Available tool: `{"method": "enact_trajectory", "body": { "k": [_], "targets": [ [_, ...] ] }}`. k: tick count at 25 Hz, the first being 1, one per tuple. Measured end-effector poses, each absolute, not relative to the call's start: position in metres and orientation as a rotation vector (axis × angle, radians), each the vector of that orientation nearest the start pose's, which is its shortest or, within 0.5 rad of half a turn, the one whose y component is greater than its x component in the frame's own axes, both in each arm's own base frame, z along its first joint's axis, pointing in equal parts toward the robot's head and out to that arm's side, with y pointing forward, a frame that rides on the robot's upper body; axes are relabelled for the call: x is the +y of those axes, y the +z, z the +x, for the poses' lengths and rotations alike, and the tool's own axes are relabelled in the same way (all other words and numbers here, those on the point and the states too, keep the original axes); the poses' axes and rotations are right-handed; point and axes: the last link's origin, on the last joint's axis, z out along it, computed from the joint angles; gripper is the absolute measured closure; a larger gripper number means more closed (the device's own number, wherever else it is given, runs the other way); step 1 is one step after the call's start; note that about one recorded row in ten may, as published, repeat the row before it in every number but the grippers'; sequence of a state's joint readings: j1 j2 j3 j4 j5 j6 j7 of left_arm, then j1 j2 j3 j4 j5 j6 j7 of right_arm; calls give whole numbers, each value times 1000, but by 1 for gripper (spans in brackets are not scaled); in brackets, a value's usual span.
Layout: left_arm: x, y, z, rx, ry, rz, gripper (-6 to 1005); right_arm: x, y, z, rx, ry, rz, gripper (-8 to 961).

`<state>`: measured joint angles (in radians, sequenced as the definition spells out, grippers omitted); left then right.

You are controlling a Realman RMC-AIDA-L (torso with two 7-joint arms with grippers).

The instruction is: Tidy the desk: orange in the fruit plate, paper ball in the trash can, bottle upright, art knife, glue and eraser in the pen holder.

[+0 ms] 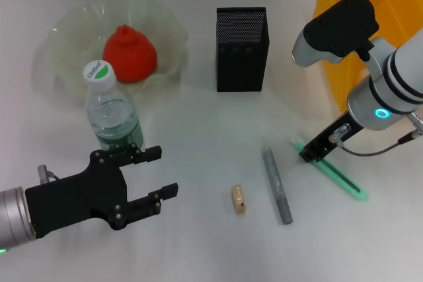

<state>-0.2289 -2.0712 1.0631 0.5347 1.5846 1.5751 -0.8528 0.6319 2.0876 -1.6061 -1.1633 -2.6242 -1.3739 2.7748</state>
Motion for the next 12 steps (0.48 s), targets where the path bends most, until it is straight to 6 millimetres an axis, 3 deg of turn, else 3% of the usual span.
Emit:
{"method": "enact_trajectory", "body": {
  "k": [7, 12],
  "targets": [
    [237, -35, -301, -290, -842, -2672, 359, 347, -45, 192, 1029, -556, -2501, 757],
    [235, -37, -301, -291, -843, -2687, 359, 348, -12, 175, 988, -343, -2465, 784]
  ]
}}
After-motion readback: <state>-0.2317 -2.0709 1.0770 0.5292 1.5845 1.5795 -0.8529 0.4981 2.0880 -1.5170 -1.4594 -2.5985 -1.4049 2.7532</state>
